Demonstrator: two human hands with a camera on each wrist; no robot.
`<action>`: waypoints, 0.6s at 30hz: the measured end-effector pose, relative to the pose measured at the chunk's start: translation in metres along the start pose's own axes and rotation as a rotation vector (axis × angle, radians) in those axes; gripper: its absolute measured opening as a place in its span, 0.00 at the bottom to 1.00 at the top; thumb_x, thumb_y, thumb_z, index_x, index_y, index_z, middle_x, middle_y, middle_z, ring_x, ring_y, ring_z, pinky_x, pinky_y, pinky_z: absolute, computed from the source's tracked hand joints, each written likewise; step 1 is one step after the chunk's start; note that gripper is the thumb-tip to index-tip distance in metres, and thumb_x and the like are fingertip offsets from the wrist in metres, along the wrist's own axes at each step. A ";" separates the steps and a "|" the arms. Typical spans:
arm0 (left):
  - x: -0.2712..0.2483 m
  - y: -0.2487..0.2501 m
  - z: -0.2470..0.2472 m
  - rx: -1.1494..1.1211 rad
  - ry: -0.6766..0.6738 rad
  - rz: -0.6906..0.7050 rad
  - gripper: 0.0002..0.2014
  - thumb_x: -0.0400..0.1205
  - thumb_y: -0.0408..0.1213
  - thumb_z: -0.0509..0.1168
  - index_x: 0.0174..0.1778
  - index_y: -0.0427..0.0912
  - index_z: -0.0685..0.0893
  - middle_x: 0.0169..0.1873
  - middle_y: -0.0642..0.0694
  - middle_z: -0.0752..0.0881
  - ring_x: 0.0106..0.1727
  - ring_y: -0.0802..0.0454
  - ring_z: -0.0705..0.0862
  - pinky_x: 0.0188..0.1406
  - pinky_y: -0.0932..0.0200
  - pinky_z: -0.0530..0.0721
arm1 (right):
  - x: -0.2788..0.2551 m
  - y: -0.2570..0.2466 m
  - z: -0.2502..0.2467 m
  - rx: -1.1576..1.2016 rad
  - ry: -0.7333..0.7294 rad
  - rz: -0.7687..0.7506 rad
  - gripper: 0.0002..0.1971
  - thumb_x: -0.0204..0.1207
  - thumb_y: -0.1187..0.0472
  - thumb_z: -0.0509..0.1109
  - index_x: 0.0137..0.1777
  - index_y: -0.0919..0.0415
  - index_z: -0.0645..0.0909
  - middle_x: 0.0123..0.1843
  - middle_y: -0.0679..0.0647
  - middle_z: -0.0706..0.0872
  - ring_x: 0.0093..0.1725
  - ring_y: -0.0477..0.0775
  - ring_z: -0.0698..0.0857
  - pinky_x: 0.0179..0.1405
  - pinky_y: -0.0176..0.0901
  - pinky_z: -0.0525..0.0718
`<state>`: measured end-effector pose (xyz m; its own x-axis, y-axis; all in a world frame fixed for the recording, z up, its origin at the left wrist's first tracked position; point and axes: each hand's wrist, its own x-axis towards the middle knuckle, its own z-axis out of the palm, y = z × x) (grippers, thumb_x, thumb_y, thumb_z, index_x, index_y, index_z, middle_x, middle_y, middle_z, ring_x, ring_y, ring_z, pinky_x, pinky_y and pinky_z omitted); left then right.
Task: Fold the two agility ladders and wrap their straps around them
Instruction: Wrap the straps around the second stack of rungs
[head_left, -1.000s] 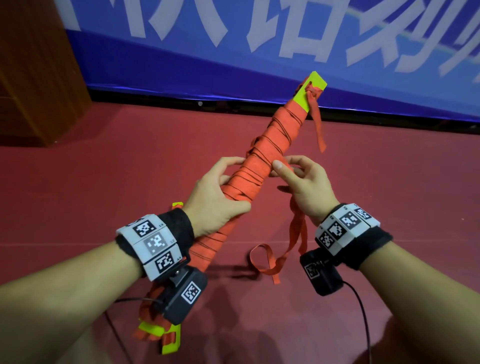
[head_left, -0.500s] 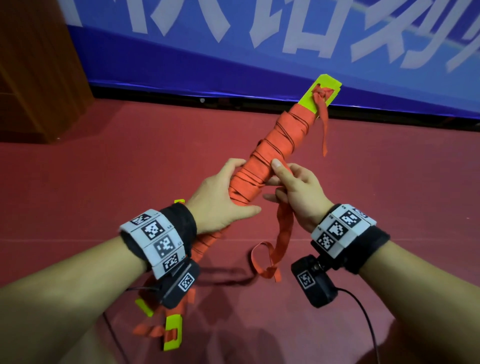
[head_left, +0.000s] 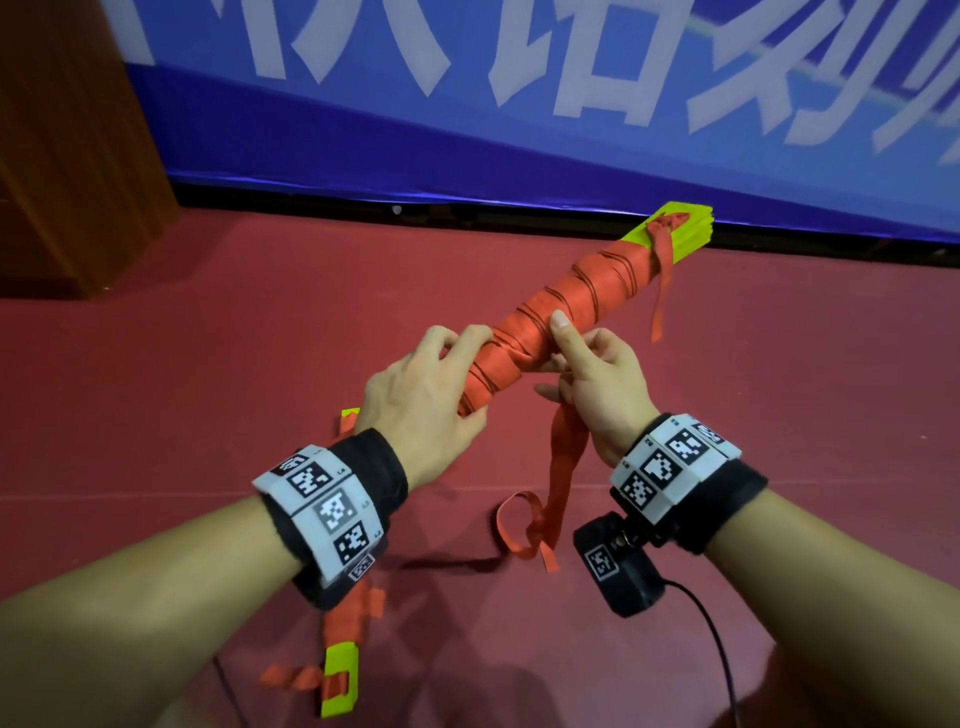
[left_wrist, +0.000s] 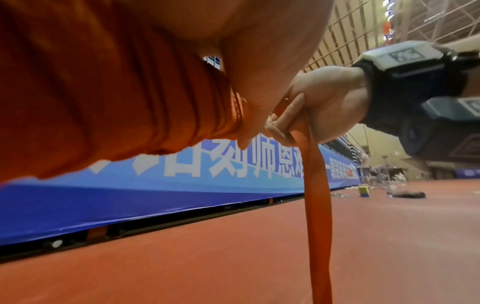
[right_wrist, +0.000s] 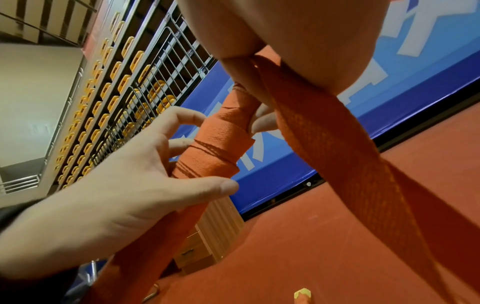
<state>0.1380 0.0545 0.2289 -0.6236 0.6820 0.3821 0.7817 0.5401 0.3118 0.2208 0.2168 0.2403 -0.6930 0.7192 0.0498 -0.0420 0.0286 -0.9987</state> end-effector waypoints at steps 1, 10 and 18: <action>0.001 -0.001 -0.001 -0.024 0.003 -0.003 0.30 0.77 0.49 0.72 0.73 0.61 0.68 0.58 0.54 0.78 0.46 0.40 0.87 0.41 0.47 0.84 | 0.000 -0.001 -0.001 -0.007 -0.003 -0.022 0.17 0.84 0.47 0.70 0.46 0.59 0.72 0.35 0.53 0.84 0.41 0.50 0.91 0.40 0.44 0.90; 0.002 -0.009 -0.005 -0.178 0.052 -0.008 0.27 0.72 0.51 0.73 0.67 0.62 0.74 0.50 0.56 0.86 0.48 0.44 0.87 0.45 0.48 0.86 | -0.002 -0.004 -0.009 -0.081 -0.125 -0.104 0.13 0.87 0.49 0.66 0.50 0.58 0.72 0.49 0.62 0.89 0.52 0.53 0.94 0.43 0.46 0.89; -0.001 -0.010 -0.003 -0.469 0.041 -0.068 0.27 0.67 0.53 0.73 0.63 0.62 0.78 0.49 0.57 0.90 0.48 0.50 0.90 0.51 0.49 0.88 | -0.003 -0.010 -0.014 -0.102 -0.207 -0.157 0.08 0.87 0.55 0.67 0.52 0.59 0.74 0.45 0.56 0.93 0.53 0.57 0.93 0.47 0.48 0.91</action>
<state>0.1309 0.0468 0.2280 -0.6804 0.6279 0.3778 0.6575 0.2955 0.6931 0.2334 0.2237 0.2497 -0.8164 0.5438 0.1944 -0.0951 0.2056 -0.9740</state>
